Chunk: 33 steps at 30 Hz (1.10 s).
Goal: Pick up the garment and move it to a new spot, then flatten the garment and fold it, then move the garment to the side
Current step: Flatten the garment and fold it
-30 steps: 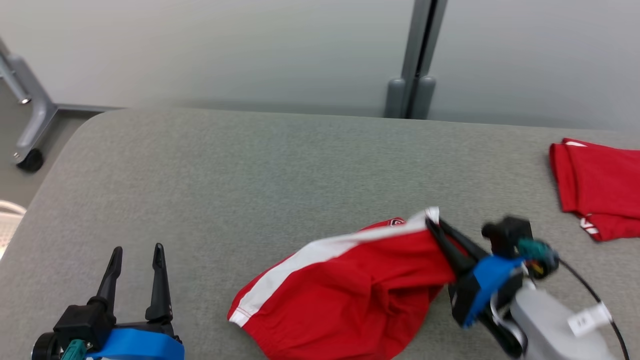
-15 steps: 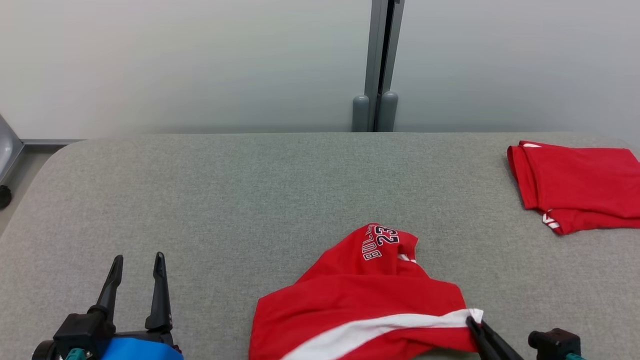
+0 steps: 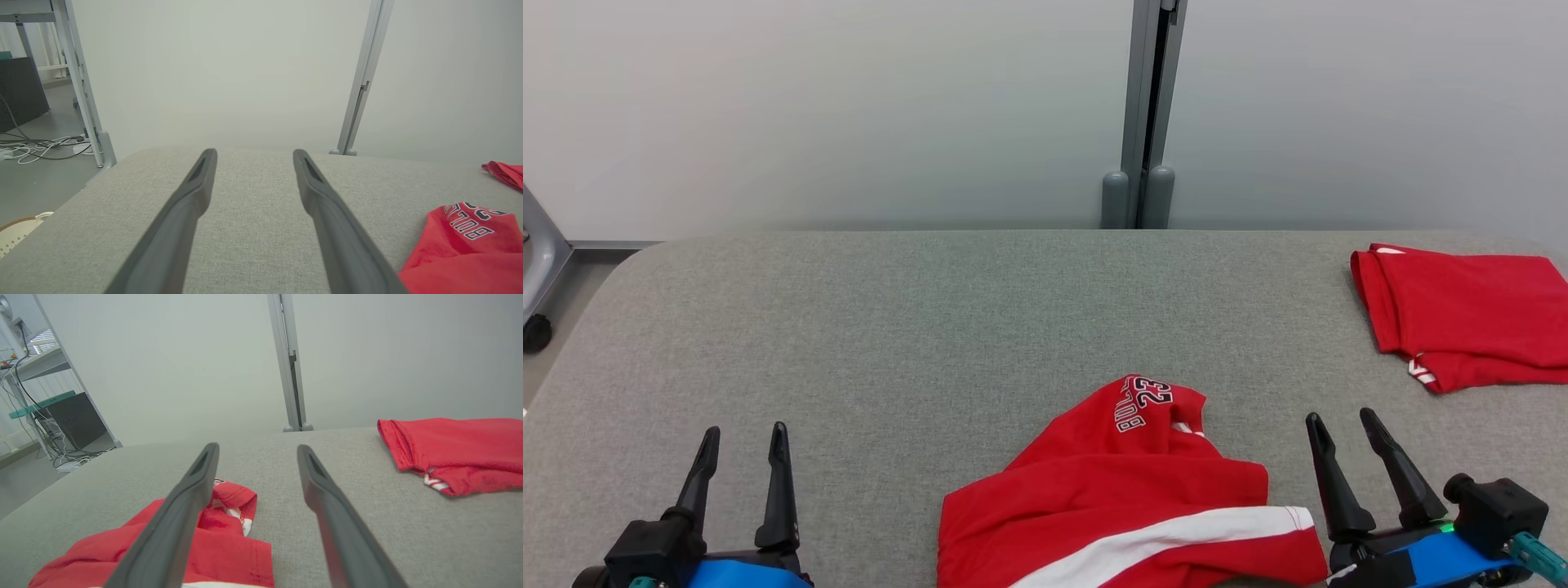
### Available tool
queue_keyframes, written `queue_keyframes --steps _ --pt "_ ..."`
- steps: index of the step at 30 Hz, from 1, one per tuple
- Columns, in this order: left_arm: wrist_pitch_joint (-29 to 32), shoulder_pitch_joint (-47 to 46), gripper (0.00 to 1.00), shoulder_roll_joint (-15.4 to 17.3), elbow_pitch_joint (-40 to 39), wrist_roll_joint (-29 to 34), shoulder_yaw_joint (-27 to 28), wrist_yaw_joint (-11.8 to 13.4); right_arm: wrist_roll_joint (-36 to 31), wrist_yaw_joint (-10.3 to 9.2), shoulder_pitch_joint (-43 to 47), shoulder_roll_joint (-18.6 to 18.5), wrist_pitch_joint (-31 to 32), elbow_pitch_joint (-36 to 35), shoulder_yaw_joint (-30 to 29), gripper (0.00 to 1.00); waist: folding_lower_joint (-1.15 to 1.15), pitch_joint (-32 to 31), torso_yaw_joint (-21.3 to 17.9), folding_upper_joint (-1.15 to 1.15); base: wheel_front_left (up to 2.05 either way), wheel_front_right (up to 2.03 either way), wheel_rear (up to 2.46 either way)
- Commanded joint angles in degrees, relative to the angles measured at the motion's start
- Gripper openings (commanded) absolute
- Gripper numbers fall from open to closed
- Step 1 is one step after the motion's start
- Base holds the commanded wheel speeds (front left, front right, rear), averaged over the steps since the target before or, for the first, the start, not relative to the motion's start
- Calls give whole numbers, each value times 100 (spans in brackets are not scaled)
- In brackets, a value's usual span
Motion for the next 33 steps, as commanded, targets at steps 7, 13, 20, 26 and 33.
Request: queue_keyframes --steps 7,13,20,26,33 --pt "29 96 100 43 -92 -23 -20 85 -389 1 269 350 -26 -605 -337 100 0 -21 58 0 0 0 0" --pt "51 100 100 83 -113 -49 -12 99 -643 1 504 504 -26 -688 -620 100 0 -32 127 0 0 0 0" --pt "57 181 100 130 -152 -94 12 140 -741 1 601 617 -26 -715 -761 100 0 -51 103 0 0 0 0" --pt "63 202 100 161 -153 -118 13 160 -771 1 633 631 -27 -638 -759 100 0 -75 72 0 0 0 0" --pt "209 241 100 28 -138 -263 -219 -32 -746 1 623 534 50 -373 -716 100 0 -86 66 0 0 0 0"
